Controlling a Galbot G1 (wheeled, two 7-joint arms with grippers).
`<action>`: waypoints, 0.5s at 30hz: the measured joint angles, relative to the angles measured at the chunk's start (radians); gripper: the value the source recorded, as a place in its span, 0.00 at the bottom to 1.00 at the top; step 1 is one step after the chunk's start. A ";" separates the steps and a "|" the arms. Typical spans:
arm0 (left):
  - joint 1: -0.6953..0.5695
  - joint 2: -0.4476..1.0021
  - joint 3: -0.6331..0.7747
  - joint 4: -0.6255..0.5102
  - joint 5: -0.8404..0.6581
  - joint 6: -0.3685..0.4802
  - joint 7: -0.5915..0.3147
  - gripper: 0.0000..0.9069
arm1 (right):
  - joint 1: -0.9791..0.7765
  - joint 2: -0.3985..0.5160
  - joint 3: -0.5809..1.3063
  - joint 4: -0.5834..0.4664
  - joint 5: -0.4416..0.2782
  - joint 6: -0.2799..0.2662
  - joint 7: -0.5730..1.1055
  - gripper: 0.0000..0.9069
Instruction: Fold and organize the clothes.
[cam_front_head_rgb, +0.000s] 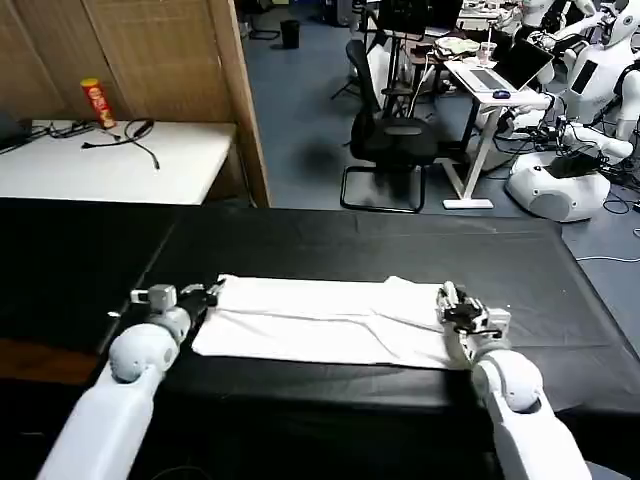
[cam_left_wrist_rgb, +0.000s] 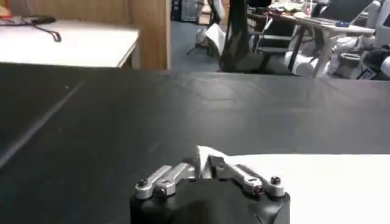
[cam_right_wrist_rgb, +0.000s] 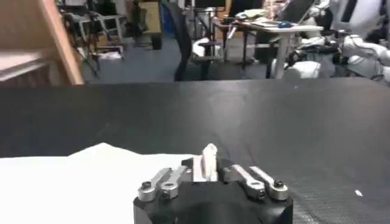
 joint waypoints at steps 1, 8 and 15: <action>0.014 0.003 -0.007 -0.017 -0.009 0.001 -0.001 0.97 | -0.009 -0.005 0.006 0.015 0.005 0.000 -0.001 0.97; 0.146 -0.027 -0.067 -0.134 -0.031 -0.008 -0.008 0.97 | -0.065 -0.014 0.022 0.110 0.026 0.003 -0.014 0.97; 0.200 -0.097 -0.079 -0.134 0.007 -0.043 -0.010 0.97 | -0.080 -0.013 0.013 0.154 0.027 0.014 -0.017 0.97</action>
